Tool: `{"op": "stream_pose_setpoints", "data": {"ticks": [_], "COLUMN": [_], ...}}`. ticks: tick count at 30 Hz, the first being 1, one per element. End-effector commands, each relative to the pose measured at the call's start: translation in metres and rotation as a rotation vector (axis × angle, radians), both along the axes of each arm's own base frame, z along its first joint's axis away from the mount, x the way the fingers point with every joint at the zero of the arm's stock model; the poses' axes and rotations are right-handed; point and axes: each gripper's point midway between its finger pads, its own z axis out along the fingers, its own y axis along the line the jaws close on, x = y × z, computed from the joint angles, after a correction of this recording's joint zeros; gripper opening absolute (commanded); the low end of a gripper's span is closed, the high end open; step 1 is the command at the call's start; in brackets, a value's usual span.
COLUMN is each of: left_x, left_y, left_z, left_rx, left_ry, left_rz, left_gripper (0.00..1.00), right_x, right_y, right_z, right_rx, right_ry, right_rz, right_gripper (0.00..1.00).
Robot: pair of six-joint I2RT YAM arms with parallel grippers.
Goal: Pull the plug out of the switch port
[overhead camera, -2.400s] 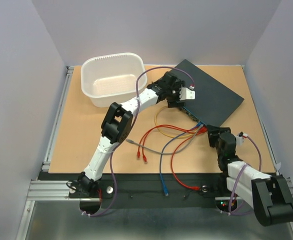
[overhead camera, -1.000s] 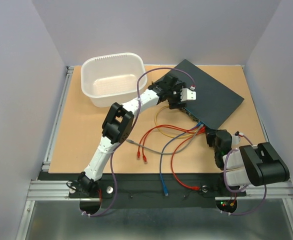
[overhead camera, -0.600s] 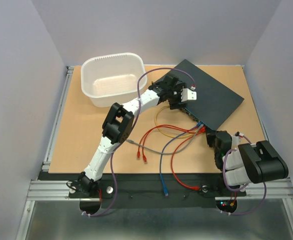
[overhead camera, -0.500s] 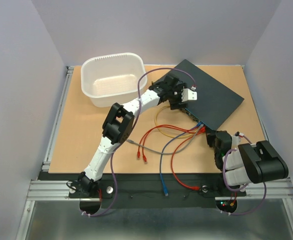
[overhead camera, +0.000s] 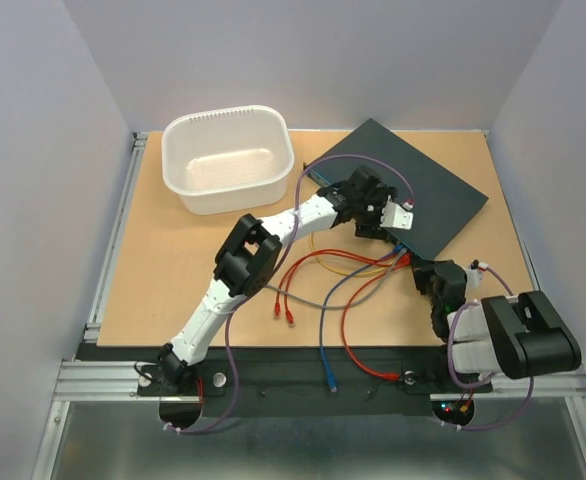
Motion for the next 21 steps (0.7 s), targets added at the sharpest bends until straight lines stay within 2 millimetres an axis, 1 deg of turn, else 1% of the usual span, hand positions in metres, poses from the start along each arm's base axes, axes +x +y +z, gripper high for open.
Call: {"op": "stream_pose_setpoints", "data": {"ticks": [1, 2, 3, 4, 6, 7, 10, 11, 12, 13, 14, 15, 16, 17, 18, 19, 20, 21], "left_x": [0.025, 0.028, 0.032, 0.038, 0.043, 0.047, 0.048, 0.044, 0.041, 0.038, 0.033, 0.031, 0.024, 0.020, 0.016, 0.011, 0.001, -0.006], "left_y": [-0.014, -0.016, -0.018, -0.020, -0.022, -0.022, -0.019, -0.016, -0.015, -0.015, -0.013, -0.011, -0.009, -0.007, -0.004, -0.002, 0.005, 0.009], "left_z": [0.013, 0.013, 0.015, 0.019, 0.022, 0.020, 0.016, 0.015, 0.017, 0.022, 0.036, 0.045, 0.070, 0.084, 0.098, 0.112, 0.133, 0.145], "left_rx": [-0.050, -0.060, -0.074, -0.100, -0.119, -0.118, -0.103, -0.097, -0.097, -0.103, -0.116, -0.124, -0.149, -0.166, -0.185, -0.200, -0.210, -0.222], "left_ry": [-0.072, -0.068, -0.068, -0.080, -0.091, -0.104, -0.111, -0.104, -0.098, -0.087, -0.066, -0.050, -0.037, -0.023, -0.002, 0.011, 0.028, 0.048], "left_rz": [0.083, 0.102, 0.120, 0.151, 0.175, 0.195, 0.197, 0.191, 0.186, 0.181, 0.188, 0.193, 0.187, 0.193, 0.206, 0.203, 0.203, 0.203], "left_gripper": [0.91, 0.91, 0.90, 0.90, 0.89, 0.88, 0.88, 0.88, 0.88, 0.88, 0.88, 0.88, 0.88, 0.88, 0.88, 0.88, 0.88, 0.88], "right_x": [-0.023, -0.025, -0.026, -0.032, -0.037, -0.040, -0.045, -0.044, -0.044, -0.051, -0.044, -0.045, -0.048, -0.041, -0.049, -0.051, -0.045, -0.046], "right_y": [0.018, 0.020, 0.021, 0.022, 0.024, 0.023, 0.021, 0.023, 0.024, 0.022, 0.022, 0.020, 0.018, 0.014, 0.009, 0.004, -0.006, -0.011], "right_z": [0.001, 0.002, 0.008, 0.000, -0.003, -0.003, -0.004, 0.002, 0.003, -0.010, 0.006, 0.007, 0.006, 0.027, 0.022, 0.026, 0.045, 0.051], "right_rx": [0.002, 0.002, 0.000, -0.002, -0.013, -0.023, -0.029, -0.029, -0.038, -0.037, -0.052, -0.074, -0.115, -0.143, -0.189, -0.217, -0.257, -0.283], "right_ry": [-0.012, -0.012, -0.035, 0.008, 0.031, 0.033, 0.041, 0.024, 0.030, 0.105, 0.060, 0.068, 0.101, 0.058, 0.119, 0.135, 0.115, 0.115], "right_rz": [0.129, 0.144, 0.152, 0.164, 0.184, 0.188, 0.179, 0.190, 0.200, 0.196, 0.200, 0.201, 0.215, 0.199, 0.204, 0.191, 0.142, 0.125], "right_gripper": [0.00, 0.01, 0.01, 0.00, 0.00, 0.01, 0.00, 0.01, 0.01, 0.00, 0.00, 0.00, 0.01, 0.01, 0.00, 0.00, 0.00, 0.00]}}
